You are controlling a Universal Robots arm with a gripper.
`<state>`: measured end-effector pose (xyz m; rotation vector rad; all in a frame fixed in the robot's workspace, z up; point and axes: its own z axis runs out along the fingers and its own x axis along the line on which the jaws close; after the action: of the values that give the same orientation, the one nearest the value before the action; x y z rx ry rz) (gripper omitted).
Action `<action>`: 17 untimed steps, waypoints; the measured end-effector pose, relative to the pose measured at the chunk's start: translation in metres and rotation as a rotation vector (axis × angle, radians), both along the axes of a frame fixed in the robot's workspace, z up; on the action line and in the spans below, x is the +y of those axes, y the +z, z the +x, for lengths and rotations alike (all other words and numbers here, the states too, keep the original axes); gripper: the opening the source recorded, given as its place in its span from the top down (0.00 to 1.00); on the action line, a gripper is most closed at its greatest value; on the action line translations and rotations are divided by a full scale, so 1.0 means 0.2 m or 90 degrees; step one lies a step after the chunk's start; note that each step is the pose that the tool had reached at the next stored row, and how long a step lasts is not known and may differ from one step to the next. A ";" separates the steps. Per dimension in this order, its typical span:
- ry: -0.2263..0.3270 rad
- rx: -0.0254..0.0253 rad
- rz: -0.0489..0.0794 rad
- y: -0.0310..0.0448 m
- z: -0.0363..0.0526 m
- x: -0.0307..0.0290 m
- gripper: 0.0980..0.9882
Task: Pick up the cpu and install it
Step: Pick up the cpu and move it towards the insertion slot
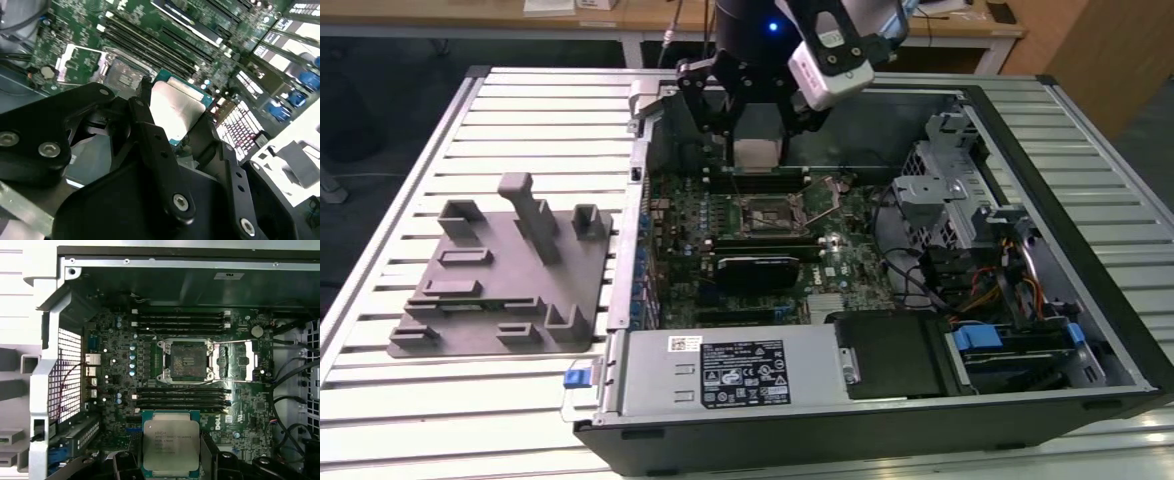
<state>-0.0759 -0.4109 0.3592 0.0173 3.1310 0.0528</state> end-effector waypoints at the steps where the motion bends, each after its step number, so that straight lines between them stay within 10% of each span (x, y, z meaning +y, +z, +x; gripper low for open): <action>1: 0.000 0.0000 0.000 0.000 0.013 0.000 0.50; 17: 0.000 0.0001 0.000 -0.087 0.074 0.000 0.50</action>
<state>-0.0611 -0.4109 0.3418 0.0172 3.1311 0.0528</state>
